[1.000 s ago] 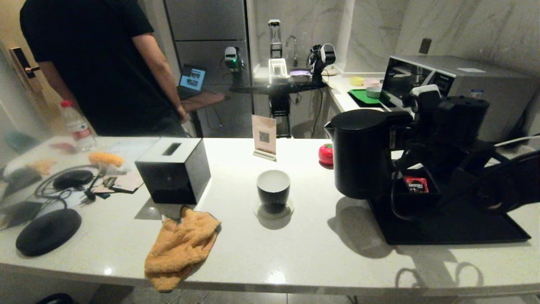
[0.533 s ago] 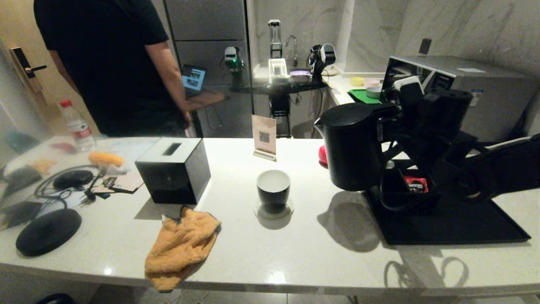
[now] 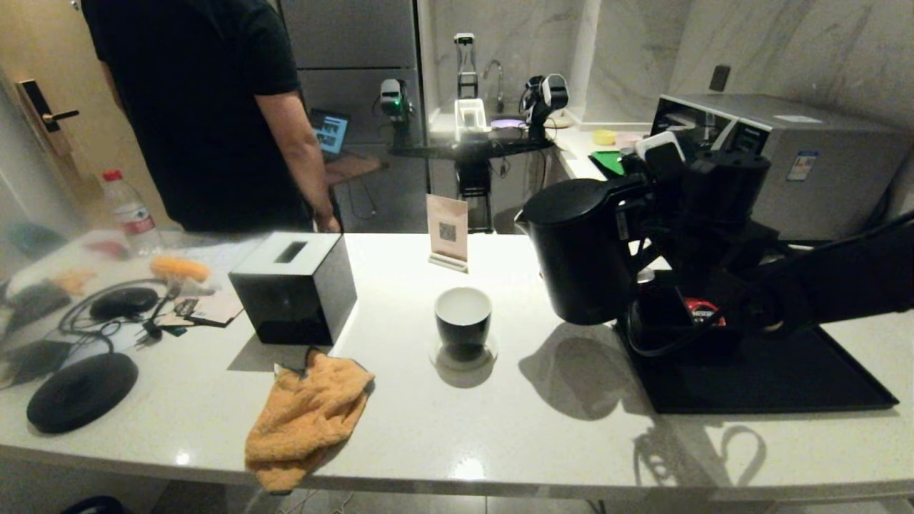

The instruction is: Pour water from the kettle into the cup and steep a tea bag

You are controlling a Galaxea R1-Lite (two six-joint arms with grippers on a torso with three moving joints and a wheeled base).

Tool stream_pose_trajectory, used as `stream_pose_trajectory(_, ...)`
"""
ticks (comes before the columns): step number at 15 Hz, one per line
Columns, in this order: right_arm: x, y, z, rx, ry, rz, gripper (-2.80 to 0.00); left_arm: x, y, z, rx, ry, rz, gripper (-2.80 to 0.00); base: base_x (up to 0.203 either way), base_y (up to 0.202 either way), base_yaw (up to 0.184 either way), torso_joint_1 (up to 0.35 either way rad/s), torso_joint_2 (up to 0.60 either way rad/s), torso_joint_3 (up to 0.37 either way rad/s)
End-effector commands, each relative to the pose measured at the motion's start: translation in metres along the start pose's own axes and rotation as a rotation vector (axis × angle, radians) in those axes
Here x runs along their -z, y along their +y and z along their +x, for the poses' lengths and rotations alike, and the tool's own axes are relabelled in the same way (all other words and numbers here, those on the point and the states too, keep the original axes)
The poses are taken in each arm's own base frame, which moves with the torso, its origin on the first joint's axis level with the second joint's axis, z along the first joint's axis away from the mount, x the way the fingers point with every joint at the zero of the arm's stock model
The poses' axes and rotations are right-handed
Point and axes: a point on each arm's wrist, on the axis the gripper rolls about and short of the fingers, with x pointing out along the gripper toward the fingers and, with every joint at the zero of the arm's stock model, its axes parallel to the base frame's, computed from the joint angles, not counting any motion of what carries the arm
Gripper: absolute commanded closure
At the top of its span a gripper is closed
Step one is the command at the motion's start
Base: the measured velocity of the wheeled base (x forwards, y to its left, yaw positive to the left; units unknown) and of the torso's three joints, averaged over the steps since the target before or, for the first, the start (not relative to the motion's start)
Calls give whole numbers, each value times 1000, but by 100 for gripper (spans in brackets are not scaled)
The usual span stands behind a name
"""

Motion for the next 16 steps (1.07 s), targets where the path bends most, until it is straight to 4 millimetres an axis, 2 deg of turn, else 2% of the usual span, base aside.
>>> stream_pose_trajectory(1,0,5,-1,-10,-5,-26,0,0,0,0,1,0,0,0,0,0,0,0,0,0)
stream_pose_trajectory(11,-2,20,-3,-42,-42,-156,0,0,0,0,-1,0,0,0,0,0,0,0,0,0)
stream_pose_trajectory(16,-6,23,-4,-99,-118,-233,0,0,0,0,1,0,0,0,0,0,0,0,0,0)
